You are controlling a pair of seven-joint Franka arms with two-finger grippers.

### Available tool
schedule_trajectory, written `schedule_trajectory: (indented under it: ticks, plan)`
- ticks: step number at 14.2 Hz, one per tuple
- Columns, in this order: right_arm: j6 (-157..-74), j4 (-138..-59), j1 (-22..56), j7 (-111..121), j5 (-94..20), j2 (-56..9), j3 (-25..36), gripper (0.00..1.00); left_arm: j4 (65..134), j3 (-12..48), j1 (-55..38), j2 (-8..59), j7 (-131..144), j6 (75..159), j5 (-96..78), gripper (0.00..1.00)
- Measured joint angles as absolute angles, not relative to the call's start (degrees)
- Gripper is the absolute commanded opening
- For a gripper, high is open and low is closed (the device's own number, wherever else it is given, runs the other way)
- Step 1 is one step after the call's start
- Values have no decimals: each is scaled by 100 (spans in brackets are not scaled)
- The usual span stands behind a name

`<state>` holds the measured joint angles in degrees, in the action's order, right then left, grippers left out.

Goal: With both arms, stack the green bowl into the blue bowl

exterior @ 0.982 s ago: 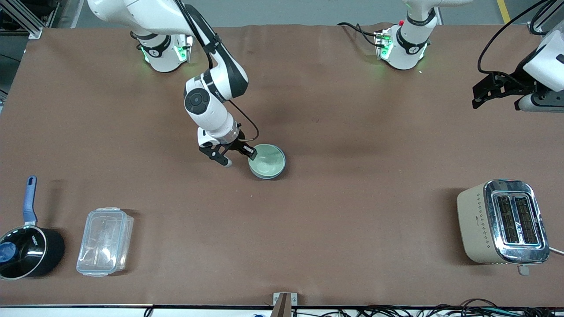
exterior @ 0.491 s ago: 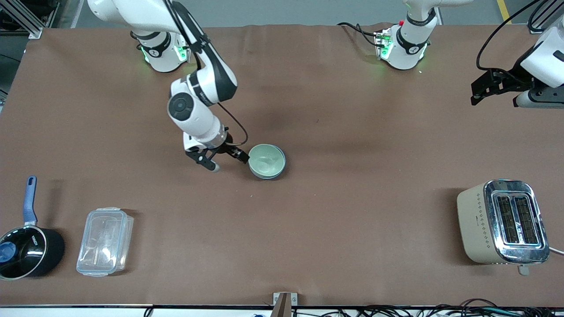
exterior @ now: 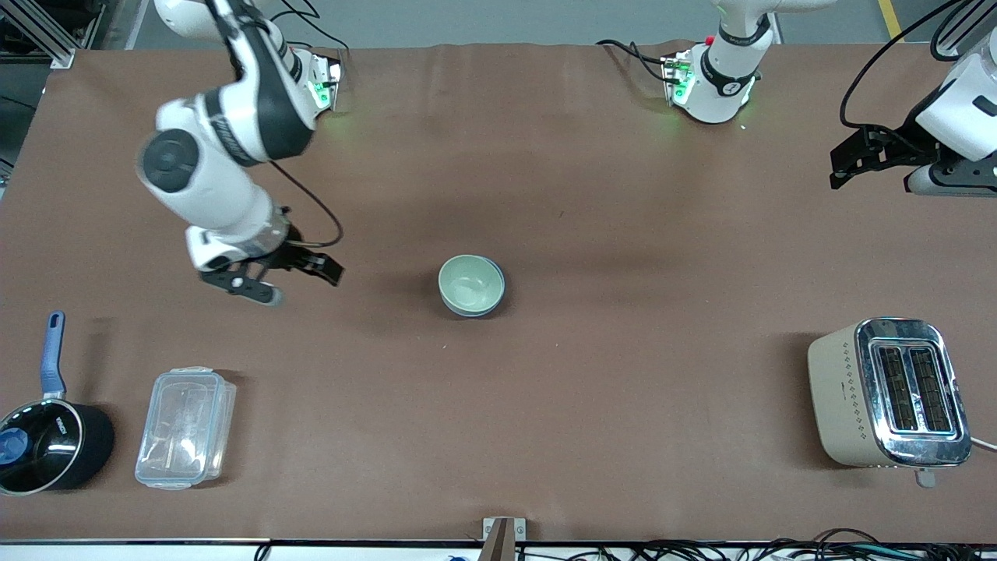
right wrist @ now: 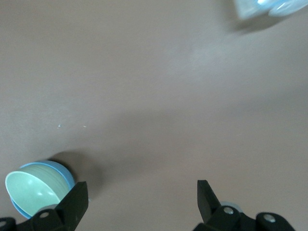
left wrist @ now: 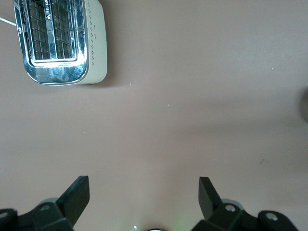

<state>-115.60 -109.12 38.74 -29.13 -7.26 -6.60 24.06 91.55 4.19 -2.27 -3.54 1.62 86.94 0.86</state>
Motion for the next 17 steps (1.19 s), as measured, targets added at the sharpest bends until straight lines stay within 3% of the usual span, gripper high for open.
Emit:
schedule_trajectory:
  ticks: [8, 12, 14, 17]
  plan:
    - [-8548, -8650, 1787, -117, -512, -254, 2435, 100, 9153, 419, -238, -353, 162, 8694, 86, 100]
    - [-8177, -8200, 529, 269, -363, -54, 1408, 100, 9152, 424, -250, -353, 162, 8694, 86, 100]
    - [-8106, -8262, 313, 166, -201, 174, 986, 100, 9152, 426, -251, -353, 162, 8687, 86, 100]
    - [-8206, -8494, 308, 125, -167, 349, 870, 100, 9151, 446, -260, -353, 162, 8676, 86, 100]
